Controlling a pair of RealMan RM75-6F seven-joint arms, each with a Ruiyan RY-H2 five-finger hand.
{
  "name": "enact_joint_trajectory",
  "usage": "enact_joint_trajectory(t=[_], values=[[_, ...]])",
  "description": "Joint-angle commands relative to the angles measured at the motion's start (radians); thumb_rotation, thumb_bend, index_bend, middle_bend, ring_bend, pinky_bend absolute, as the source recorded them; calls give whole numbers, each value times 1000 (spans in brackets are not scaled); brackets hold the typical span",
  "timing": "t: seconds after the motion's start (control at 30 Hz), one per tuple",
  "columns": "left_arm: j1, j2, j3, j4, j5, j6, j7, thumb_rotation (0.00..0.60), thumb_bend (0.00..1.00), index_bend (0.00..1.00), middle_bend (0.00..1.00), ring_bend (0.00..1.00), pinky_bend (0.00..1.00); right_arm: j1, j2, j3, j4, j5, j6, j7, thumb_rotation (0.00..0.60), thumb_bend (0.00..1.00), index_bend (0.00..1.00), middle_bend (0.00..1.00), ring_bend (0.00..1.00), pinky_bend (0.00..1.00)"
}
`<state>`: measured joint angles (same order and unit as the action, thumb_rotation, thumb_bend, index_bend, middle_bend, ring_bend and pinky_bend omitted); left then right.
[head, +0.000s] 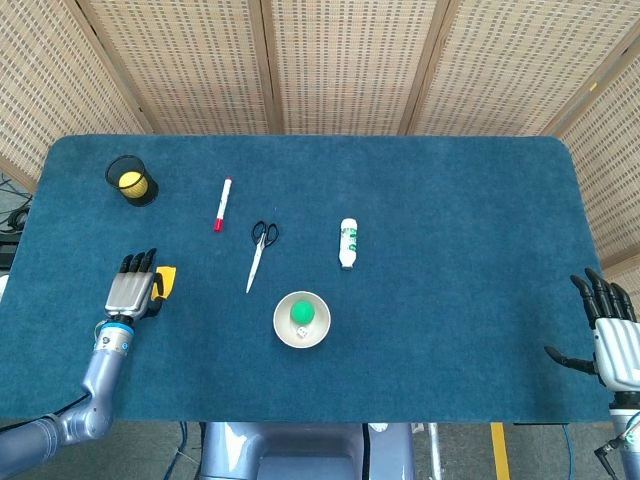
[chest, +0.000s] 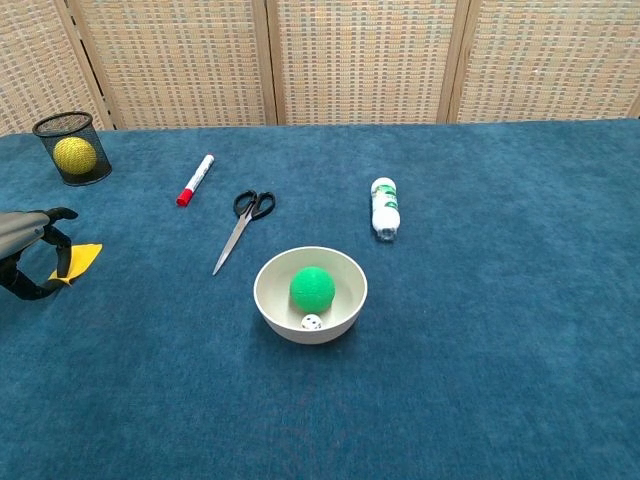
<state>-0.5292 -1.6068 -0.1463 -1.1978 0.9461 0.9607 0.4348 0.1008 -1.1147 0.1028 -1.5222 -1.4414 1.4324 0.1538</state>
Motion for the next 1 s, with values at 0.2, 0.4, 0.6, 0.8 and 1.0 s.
enact_joint_trajectory(t=[0.2, 0.4, 0.6, 0.8, 1.0], values=[[-7, -2, -6, 9, 13, 0, -20, 600, 517, 714, 0, 0, 0, 1, -1, -1, -1, -1, -1, -1, 600, 0, 0, 0, 0, 0], [-65, -11, -68, 62, 13, -18, -41, 600, 536, 827, 0, 0, 0, 2, -3, -4, -1, -5, -3, -6, 600, 0, 0, 0, 0, 0], [-153, -21, -145, 108, -40, -70, -17, 600, 534, 836, 0, 0, 0, 4, -7, -2, 0, 2, -7, -14, 600, 0, 0, 0, 0, 0], [-208, 2, -207, 72, -87, -47, 19, 600, 531, 836, 0, 0, 0, 6, -9, 1, 3, 12, -15, -17, 600, 0, 0, 0, 0, 0], [-152, 117, -204, -104, -41, 49, -11, 600, 386, 328, 0, 0, 0, 6, -7, 2, 4, 12, -15, -11, 600, 0, 0, 0, 0, 0]])
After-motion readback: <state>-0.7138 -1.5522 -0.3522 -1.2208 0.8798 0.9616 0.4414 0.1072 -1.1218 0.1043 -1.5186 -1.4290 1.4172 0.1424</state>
